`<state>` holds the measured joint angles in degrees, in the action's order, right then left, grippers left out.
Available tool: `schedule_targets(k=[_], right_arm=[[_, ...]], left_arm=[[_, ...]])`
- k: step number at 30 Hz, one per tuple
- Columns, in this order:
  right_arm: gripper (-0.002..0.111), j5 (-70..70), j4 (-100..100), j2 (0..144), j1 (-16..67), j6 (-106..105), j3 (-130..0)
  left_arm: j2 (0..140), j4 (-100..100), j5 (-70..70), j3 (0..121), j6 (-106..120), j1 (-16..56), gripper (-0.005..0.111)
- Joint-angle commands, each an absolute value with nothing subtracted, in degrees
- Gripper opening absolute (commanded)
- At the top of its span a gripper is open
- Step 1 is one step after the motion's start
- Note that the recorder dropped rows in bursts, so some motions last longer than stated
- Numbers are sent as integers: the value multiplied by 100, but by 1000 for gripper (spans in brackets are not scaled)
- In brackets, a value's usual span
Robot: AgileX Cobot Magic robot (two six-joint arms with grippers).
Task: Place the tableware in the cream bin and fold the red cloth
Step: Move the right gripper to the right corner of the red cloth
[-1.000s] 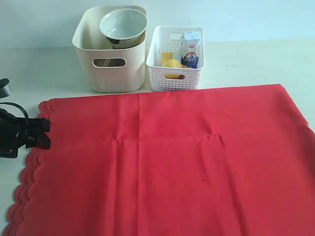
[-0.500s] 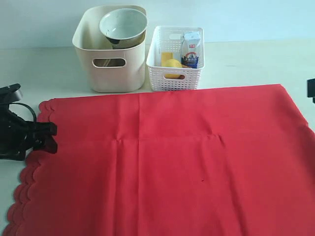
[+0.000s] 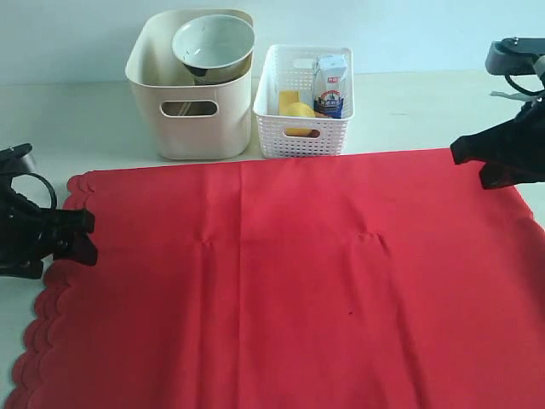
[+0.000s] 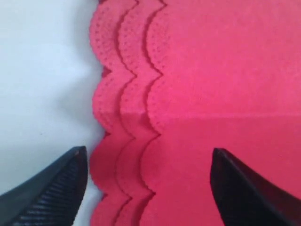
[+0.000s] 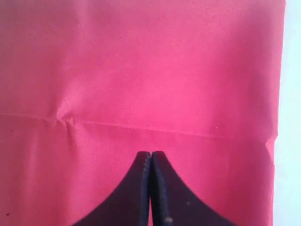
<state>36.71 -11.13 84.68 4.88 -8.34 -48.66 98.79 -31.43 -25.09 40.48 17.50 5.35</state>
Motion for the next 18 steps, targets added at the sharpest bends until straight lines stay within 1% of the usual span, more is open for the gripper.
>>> schedule_targets(k=[1,18], right_arm=[[0,3458,-1076,8624,465,-894,-4914],[0,3337,-1097,8688,465,-894,-4914]], left_arm=[[9875,-3169,-2640,4083,1790,518,70],[9875,-3147,-2682,4083,1840,518,70]])
